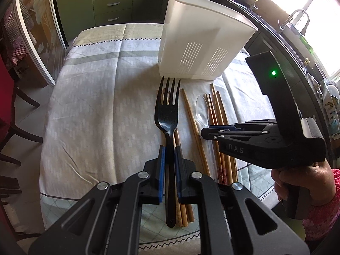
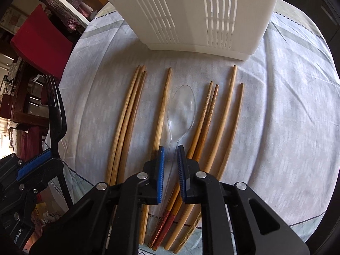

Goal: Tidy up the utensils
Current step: 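Close the right tool on the clear plastic spoon while the left tool holds the fork, then carry fork and spoon over the white holder and open both tools to drop them, then close the left tool on a wooden chopstick while the right tool returns toward the chopsticks, then close the right tool on a wooden chopstick while the left tool lifts its chopstick, then carry both chopsticks over the white holder and open both tools to drop them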

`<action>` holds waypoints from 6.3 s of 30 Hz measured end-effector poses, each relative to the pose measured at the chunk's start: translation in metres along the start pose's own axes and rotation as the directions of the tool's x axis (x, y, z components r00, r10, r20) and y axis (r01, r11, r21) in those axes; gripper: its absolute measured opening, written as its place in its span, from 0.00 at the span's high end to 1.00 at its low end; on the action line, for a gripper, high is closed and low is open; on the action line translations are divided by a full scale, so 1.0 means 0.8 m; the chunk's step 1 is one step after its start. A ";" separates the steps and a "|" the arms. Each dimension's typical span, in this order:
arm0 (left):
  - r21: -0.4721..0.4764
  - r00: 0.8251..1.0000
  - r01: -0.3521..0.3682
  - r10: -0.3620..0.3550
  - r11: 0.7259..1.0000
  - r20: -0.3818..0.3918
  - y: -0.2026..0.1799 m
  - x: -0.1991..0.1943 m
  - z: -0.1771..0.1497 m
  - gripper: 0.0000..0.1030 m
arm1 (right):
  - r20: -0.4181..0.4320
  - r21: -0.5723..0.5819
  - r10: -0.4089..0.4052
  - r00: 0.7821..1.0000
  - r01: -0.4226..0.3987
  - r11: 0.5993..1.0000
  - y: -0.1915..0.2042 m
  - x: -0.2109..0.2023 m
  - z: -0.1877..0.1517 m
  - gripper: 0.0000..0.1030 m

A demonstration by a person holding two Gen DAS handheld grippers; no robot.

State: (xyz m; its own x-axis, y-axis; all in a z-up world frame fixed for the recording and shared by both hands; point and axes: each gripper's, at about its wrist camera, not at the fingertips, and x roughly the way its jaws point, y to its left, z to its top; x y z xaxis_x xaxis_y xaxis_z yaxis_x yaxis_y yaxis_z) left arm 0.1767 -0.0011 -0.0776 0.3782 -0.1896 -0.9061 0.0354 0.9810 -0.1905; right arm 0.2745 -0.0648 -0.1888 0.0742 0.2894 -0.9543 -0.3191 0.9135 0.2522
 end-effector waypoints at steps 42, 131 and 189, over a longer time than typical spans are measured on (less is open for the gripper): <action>0.110 0.780 -0.040 -0.038 0.993 0.624 -0.058 -0.022 0.193 0.88 | 0.599 -0.088 0.190 0.778 -0.172 0.981 -0.068 -0.275 -0.033 0.91; -0.012 0.937 -0.181 0.177 0.983 0.301 0.005 -0.059 0.020 0.95 | 0.400 0.000 0.072 0.914 -0.078 0.997 -0.124 -0.112 -0.098 0.66; 0.046 0.811 -0.135 0.084 0.990 0.579 -0.006 -0.202 -0.023 0.94 | 0.701 -0.049 0.016 0.713 0.026 0.998 -0.050 -0.253 -0.241 0.94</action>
State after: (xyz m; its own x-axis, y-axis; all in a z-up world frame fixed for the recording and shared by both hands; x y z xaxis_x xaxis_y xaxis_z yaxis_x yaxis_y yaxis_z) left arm 0.0984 0.0237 0.0629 0.8453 -0.0480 -0.5321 0.0260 0.9985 -0.0488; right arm 0.0904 -0.2153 -0.0364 0.7104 0.4214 -0.5637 -0.3631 0.9055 0.2194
